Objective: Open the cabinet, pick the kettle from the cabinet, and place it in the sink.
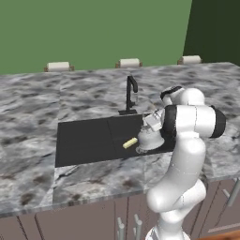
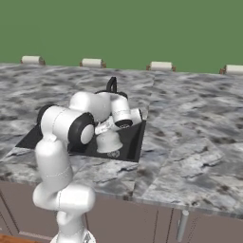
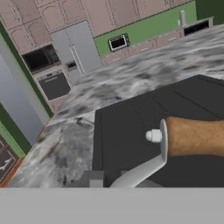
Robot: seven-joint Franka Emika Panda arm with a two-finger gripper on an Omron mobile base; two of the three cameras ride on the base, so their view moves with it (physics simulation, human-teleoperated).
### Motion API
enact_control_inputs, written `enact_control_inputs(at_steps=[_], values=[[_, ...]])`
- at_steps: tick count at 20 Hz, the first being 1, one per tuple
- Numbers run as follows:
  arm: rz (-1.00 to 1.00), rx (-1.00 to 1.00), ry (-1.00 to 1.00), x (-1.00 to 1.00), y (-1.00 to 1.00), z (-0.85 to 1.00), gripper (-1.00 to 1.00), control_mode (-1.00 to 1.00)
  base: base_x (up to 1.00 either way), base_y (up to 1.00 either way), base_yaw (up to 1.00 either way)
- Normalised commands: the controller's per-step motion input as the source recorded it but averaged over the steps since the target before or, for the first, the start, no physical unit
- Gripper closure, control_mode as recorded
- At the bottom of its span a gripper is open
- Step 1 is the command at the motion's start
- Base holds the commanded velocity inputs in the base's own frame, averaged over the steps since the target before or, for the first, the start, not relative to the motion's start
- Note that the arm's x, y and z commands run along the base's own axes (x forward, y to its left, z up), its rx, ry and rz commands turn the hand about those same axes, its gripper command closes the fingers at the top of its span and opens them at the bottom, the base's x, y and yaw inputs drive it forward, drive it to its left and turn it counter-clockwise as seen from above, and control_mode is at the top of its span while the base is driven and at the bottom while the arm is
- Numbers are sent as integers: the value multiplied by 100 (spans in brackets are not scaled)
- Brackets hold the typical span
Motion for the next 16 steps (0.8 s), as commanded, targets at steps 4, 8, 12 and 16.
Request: enact_control_inputs(at_steps=[4,8,12,16], values=[[11,0,0,17,3,-32,100,-100,0,0,0],[10,0,0,18,0,-31,100,-100,0,0,0],[10,0,-1,17,0,-30,100,-100,0,0,0],[10,0,0,17,4,-35,100,-100,0,0,0]])
